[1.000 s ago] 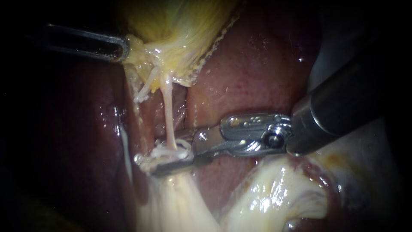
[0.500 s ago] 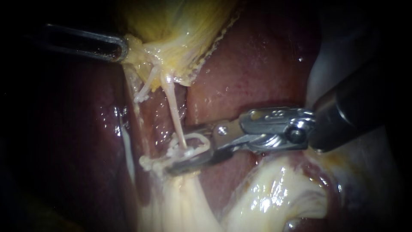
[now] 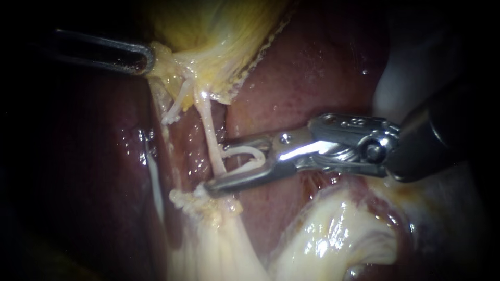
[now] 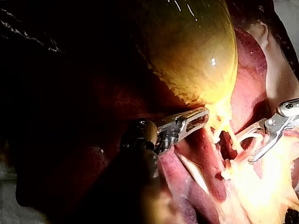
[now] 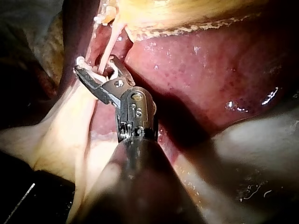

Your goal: Clipping second clip right tube

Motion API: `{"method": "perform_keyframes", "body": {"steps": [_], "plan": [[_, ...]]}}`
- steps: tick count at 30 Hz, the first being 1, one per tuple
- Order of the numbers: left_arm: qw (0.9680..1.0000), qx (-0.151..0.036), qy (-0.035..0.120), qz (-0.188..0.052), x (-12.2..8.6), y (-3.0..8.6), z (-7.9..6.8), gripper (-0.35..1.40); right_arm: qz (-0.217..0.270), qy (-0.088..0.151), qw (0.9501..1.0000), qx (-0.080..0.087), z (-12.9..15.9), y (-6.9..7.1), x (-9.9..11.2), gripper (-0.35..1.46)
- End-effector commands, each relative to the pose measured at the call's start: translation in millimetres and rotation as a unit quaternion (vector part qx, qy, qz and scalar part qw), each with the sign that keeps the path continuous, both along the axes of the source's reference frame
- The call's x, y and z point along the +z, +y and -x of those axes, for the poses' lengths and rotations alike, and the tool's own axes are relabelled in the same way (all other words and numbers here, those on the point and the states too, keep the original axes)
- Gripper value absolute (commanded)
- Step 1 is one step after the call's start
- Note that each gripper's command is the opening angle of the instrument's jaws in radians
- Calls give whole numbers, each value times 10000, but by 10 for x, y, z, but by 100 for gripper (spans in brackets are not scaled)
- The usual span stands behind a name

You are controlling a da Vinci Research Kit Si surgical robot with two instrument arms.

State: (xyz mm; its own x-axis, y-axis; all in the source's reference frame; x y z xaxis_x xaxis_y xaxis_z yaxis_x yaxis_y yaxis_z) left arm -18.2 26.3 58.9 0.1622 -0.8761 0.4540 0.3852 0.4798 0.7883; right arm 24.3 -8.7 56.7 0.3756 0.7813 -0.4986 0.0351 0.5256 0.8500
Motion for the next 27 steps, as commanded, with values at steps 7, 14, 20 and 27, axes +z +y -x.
{"method": "perform_keyframes", "body": {"steps": [7, 14, 20, 27], "plan": [[10000, 6, 12, 1, 1, -1, 0, -35, -386, 173, 9991, 19, -10, -7, 3, 50], [10000, 6, 12, 1, 1, -1, 0, -35, -891, 650, 9939, -21, -13, -15, -13, 49], [10000, 7, 12, 2, 1, -1, 0, -35, -1001, 838, 9913, -192, -16, -20, -23, 47], [10000, 7, 12, 1, 1, -1, 0, -35, -1106, 804, 9906, -50, -13, -14, -14, 31]]}}
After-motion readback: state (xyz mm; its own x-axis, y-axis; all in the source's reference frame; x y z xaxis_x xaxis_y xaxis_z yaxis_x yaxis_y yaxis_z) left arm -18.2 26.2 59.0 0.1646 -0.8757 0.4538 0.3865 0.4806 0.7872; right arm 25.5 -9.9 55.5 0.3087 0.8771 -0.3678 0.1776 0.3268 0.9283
